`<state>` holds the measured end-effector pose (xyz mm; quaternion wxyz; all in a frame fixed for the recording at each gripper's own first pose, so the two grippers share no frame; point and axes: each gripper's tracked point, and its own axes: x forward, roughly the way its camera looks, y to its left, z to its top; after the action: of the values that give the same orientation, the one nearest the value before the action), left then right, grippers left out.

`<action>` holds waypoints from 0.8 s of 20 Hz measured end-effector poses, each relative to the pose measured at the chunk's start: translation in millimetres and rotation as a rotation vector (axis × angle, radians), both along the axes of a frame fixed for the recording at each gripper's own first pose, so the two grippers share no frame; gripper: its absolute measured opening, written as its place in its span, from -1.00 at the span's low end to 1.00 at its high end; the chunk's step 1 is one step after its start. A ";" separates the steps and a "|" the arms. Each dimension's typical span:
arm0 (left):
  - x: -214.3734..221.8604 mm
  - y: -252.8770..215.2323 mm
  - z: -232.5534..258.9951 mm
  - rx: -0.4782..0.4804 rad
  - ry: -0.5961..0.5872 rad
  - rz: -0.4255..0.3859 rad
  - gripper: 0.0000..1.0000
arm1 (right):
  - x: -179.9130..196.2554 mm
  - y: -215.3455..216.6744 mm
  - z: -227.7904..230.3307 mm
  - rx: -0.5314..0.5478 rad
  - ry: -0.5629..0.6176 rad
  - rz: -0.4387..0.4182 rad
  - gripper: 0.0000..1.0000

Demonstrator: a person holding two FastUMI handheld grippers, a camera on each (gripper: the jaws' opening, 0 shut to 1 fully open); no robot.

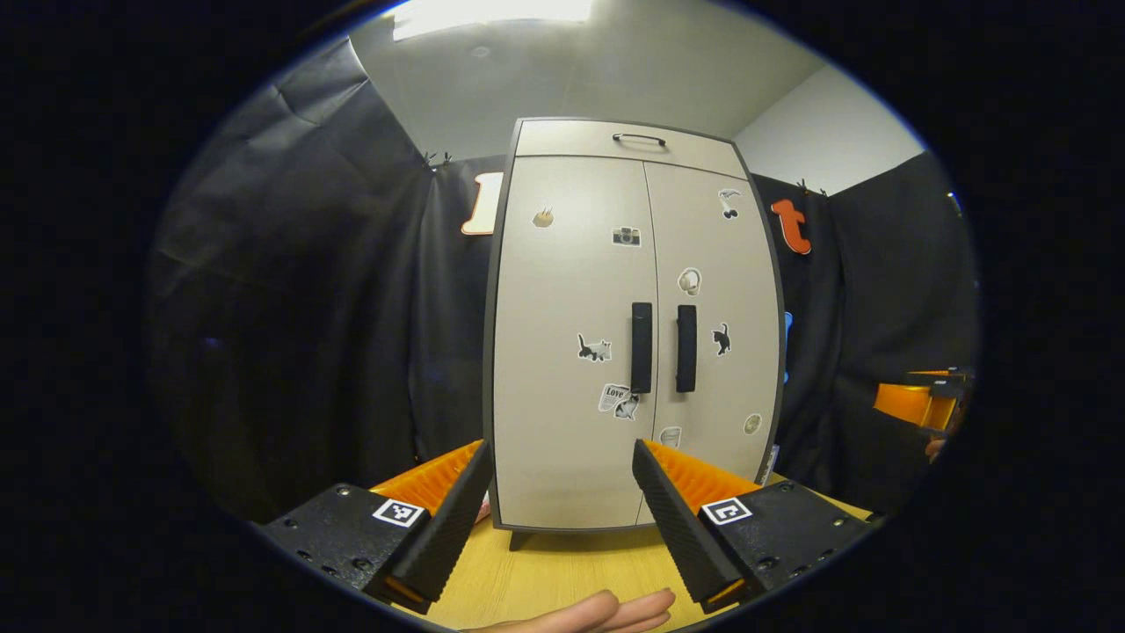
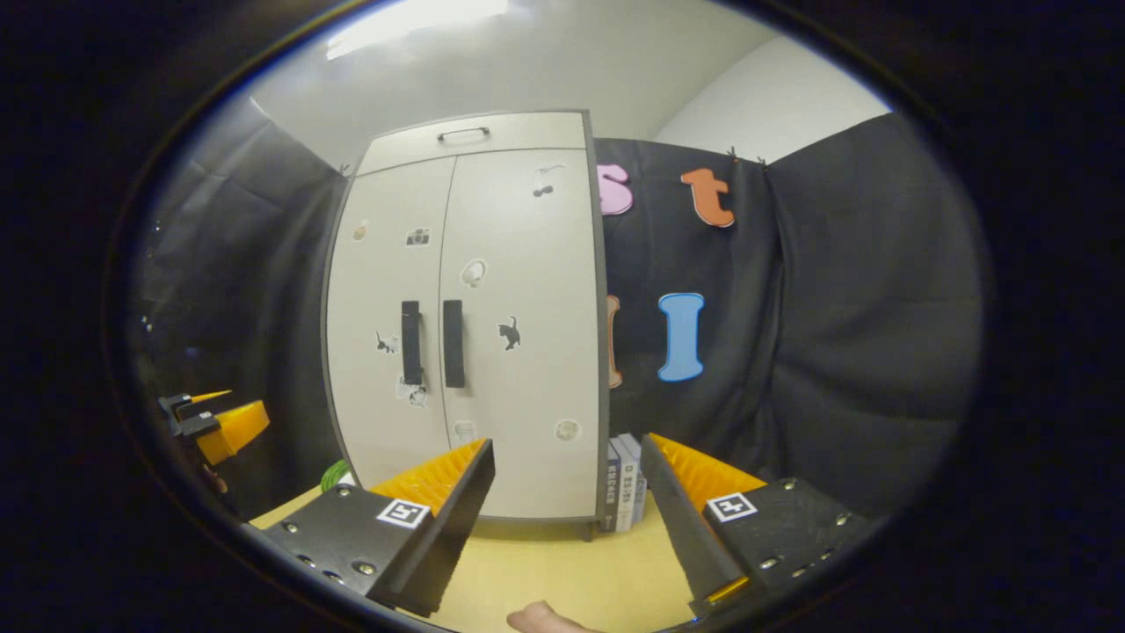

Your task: Open the right door of the double-door shoe cabinet with the right hand, and open the left door with the left hand.

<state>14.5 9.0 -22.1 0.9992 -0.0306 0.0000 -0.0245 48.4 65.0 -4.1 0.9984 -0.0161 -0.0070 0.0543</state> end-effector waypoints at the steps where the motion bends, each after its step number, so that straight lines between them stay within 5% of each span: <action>1: 0.9 0.3 -2.8 0.003 0.001 -0.006 0.98 | 11.2 7.7 1.1 -0.011 0.001 0.004 0.97; 5: 0.4 8.7 -15.3 -0.006 0.004 -0.012 0.98 | 55.8 47.5 6.7 -0.085 0.003 0.042 0.97; 16: -20.6 52.1 -62.8 0.002 0.065 0.025 0.98 | 179.9 174.4 48.0 -0.078 -0.088 0.146 0.95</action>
<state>-6.1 61.2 -84.9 0.9990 -0.0303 0.0320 -0.0110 228.3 239.5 44.0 0.9891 -0.0565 -0.0501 0.1266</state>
